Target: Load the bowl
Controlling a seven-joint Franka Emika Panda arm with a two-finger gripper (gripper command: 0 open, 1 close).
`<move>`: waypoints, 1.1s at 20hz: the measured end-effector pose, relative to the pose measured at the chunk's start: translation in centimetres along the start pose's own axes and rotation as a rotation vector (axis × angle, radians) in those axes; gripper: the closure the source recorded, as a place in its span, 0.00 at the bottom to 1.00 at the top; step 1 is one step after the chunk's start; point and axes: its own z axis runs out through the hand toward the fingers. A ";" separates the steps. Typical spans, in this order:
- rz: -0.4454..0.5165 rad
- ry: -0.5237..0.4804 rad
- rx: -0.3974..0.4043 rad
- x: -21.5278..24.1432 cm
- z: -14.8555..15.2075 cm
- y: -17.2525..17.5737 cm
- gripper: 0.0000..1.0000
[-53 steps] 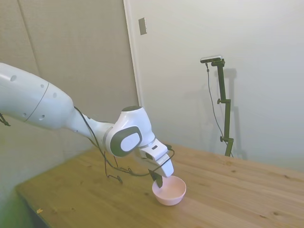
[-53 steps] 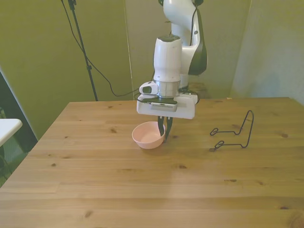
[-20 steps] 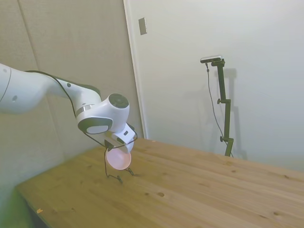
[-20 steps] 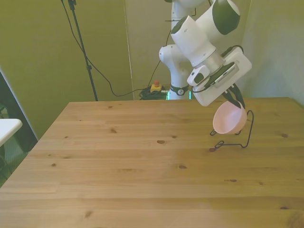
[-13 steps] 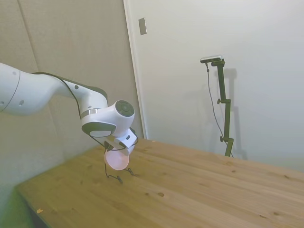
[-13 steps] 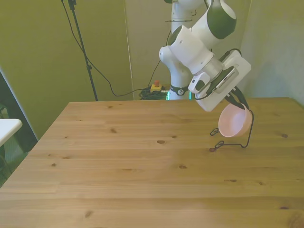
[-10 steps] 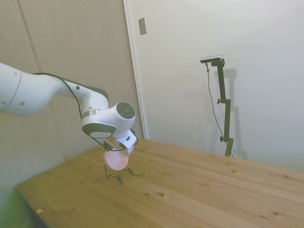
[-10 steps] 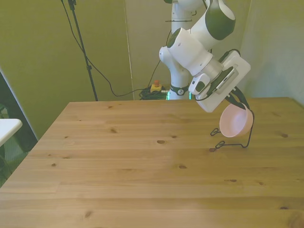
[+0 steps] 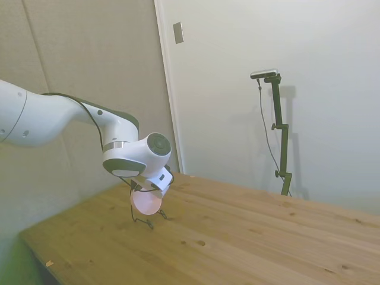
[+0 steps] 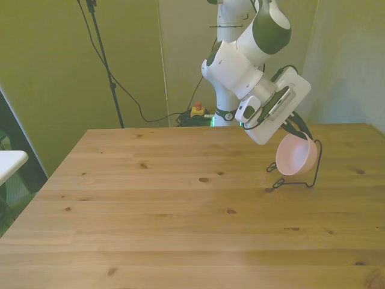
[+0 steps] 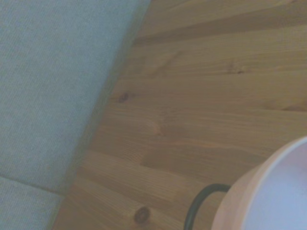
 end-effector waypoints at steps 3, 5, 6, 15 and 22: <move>-0.004 -0.005 0.002 -0.1 0.3 0.3 1.00; -0.007 -0.008 0.005 -0.2 0.5 0.6 1.00; -0.008 -0.009 0.006 -0.3 0.5 0.7 1.00; -0.013 -0.012 0.005 0.1 0.9 1.1 1.00; -0.003 -0.019 -0.002 0.9 1.7 1.6 0.00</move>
